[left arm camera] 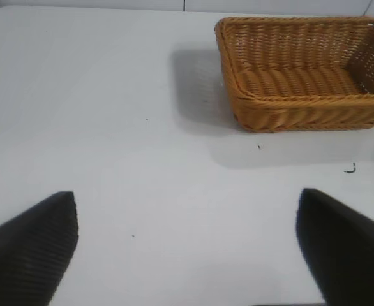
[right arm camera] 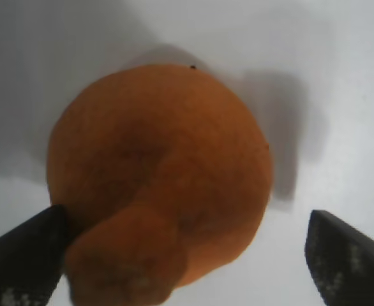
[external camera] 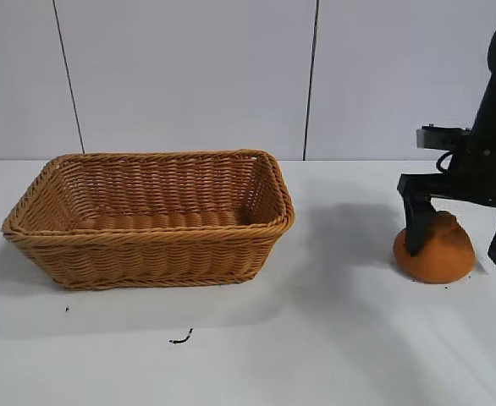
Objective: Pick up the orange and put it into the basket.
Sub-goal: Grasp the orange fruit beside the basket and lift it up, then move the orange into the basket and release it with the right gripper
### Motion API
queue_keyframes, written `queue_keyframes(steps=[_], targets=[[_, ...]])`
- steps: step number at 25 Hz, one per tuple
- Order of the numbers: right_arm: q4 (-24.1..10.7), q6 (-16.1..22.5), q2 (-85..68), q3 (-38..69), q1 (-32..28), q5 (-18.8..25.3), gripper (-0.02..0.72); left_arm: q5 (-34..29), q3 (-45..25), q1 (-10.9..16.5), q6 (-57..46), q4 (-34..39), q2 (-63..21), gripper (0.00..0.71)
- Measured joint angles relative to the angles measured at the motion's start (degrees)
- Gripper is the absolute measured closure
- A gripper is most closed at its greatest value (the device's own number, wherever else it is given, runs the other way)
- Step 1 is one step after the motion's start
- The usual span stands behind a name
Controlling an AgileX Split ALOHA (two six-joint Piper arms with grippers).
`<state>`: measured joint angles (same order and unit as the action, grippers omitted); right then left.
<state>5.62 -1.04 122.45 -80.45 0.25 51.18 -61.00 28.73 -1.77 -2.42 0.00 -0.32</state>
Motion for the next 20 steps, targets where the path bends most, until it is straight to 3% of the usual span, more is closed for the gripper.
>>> queue_keyframes(steps=[6,7,12,20], targets=[[0.3,-0.1,-0.1,-1.1,0.0,0.4,0.626,0.0,0.0,0.0,0.0,0.0,0.0,0.044],[0.4,-0.1,-0.6,-1.4,0.0,0.7,0.661,0.0,0.0,0.0,0.0,0.0,0.0,0.044],[0.0,-0.1,-3.6,-6.3,0.0,4.3,0.659,0.0,0.0,0.0,0.0,0.0,0.0,0.044],[0.2,0.6,-7.0,-21.3,2.8,13.6,0.659,0.0,0.0,0.0,0.0,0.0,0.0,0.044]])
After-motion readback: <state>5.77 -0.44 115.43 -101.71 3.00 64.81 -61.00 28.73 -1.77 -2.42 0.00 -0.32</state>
